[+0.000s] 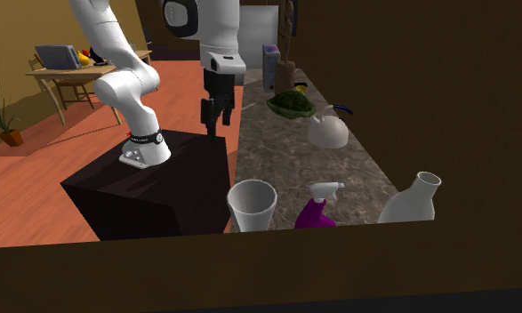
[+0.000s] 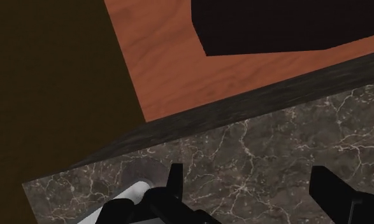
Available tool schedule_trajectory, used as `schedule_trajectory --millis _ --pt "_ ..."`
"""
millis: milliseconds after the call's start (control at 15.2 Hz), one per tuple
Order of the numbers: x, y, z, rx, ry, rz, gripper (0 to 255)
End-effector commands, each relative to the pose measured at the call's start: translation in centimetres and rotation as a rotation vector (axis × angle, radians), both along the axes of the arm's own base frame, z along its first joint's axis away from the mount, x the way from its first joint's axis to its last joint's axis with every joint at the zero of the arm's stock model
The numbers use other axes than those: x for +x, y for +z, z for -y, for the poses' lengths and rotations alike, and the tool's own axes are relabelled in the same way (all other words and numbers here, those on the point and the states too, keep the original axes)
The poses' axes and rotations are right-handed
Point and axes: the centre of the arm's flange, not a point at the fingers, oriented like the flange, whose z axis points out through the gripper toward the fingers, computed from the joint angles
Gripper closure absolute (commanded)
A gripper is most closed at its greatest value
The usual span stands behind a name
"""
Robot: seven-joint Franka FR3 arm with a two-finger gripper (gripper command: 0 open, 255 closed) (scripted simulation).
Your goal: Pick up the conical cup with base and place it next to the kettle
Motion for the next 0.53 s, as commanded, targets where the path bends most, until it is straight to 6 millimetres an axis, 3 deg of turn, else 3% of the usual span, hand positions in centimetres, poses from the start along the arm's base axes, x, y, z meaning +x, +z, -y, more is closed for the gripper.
schedule_trajectory --millis 0,462 --pt "1.6 -0.9 1.6 -0.012 0.004 0.015 0" --pt "7.8 -3.3 6.6 -0.051 0.014 0.064 0"
